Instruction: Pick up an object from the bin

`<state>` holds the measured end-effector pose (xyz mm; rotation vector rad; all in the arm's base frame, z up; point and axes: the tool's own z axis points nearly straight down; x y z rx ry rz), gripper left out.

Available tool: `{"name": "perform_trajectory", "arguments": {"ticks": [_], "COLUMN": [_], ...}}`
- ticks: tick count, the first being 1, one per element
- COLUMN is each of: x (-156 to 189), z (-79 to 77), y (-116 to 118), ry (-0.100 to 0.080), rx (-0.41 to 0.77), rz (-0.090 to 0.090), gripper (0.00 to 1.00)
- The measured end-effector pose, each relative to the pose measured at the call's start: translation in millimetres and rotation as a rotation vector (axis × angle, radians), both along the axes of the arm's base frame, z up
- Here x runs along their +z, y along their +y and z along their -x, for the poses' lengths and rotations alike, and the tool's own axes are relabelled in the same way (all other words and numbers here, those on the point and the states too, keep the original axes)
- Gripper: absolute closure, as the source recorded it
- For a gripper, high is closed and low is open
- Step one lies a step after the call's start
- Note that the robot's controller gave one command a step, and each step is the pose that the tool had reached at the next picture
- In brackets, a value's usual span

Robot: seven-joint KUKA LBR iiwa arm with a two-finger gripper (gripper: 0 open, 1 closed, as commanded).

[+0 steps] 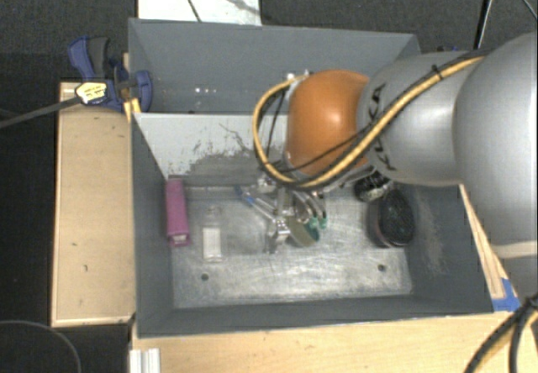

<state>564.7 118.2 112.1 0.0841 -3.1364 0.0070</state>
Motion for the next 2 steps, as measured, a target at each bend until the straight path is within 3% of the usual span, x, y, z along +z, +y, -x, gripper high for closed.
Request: {"name": "perform_trajectory", "arguments": {"ticks": [1, 2], "x": [-40.1, -35.5], "z": [-22.8, -24.4], "y": [-36.1, -33.5], "ry": [-0.014, -0.022], "rx": [0.045, 0.042], "rz": [-0.008, -0.01], "gripper": [0.0, 1.0]}}
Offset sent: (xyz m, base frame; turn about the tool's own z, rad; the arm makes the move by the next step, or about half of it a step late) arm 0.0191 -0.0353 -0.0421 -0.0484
